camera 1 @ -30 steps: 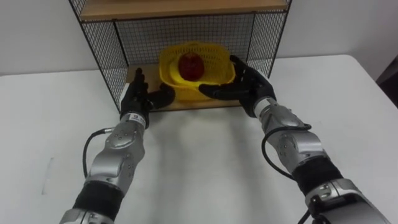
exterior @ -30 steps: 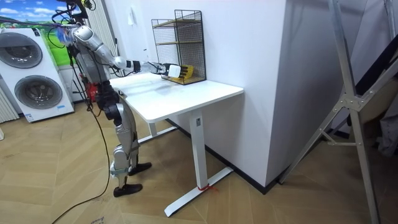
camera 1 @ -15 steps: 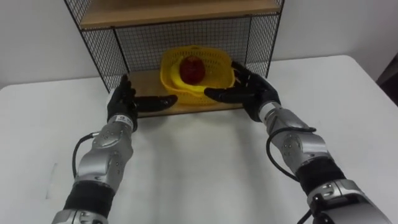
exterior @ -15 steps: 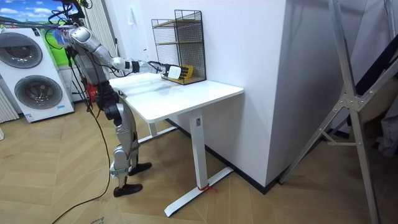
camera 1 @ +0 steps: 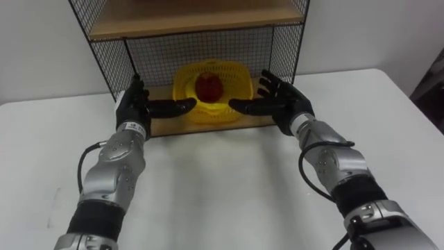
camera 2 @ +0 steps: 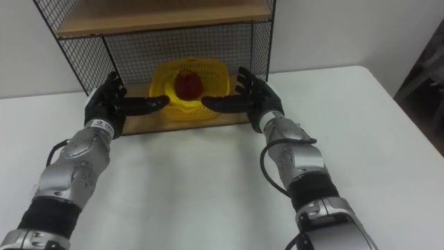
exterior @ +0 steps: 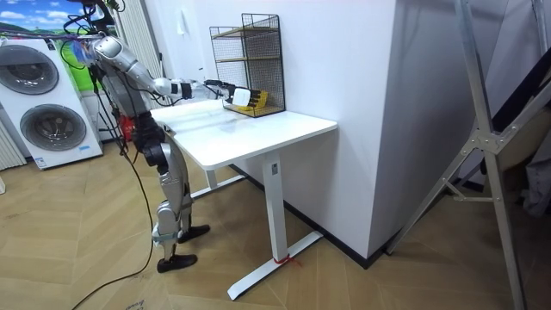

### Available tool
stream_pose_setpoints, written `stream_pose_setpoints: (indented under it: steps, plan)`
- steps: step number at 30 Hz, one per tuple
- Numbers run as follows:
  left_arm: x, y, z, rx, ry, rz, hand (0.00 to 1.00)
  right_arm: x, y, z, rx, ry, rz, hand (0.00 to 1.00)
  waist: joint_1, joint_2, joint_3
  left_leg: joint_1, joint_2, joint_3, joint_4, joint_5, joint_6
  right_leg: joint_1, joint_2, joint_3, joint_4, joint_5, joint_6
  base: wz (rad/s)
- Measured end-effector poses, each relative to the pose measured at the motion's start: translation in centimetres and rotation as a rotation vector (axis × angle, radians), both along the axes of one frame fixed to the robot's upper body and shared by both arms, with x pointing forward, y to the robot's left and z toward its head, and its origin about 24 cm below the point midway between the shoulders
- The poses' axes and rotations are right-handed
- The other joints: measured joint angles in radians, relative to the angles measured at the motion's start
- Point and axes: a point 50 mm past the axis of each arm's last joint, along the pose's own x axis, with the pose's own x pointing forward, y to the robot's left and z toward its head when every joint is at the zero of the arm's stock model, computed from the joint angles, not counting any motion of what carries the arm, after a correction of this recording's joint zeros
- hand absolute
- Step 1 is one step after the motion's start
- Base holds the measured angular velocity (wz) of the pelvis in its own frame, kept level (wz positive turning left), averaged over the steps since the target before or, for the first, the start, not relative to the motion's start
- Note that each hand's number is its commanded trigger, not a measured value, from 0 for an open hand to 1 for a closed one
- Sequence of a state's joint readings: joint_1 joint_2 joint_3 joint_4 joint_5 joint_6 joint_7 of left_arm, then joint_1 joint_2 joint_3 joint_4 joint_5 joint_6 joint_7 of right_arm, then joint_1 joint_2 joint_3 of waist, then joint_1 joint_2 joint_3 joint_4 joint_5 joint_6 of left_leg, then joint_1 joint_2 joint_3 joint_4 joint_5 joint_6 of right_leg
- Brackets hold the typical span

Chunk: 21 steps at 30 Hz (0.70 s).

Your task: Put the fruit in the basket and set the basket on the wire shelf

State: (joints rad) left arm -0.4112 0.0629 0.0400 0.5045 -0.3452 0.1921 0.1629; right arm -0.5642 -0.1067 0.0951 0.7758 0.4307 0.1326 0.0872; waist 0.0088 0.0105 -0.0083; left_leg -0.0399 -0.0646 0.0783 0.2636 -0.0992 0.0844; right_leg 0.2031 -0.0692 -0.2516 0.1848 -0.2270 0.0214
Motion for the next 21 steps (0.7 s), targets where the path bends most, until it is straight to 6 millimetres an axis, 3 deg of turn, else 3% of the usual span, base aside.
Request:
stream_pose_setpoints:
  steps: [11,16,21]
  plan:
    - [0.0,0.2,0.1,-0.011,-0.004,0.005,0.00,0.1,-0.2,0.5,-0.001,-0.024,-0.017,0.00,0.003,-0.013,0.0051,0.000,-0.001,0.002,-0.004,0.000,0.000,0.000,-0.001,0.001,-0.005,0.000,0.000,0.00]
    - [0.1,0.0,1.8,-0.012,-0.087,-0.001,0.00,-0.8,0.0,1.9,0.010,-0.124,-0.017,0.00,0.017,-0.016,0.0055,0.009,-0.002,0.006,-0.013,0.000,0.000,0.007,-0.002,0.002,-0.013,0.001,-0.001,0.00]
    - [0.2,0.0,2.7,-0.014,-0.136,-0.002,0.00,-1.6,-0.3,2.0,0.004,-0.149,-0.013,0.00,0.024,-0.023,0.0085,0.034,-0.003,0.008,-0.028,0.001,-0.002,0.028,-0.003,0.000,-0.015,0.001,-0.001,0.00]
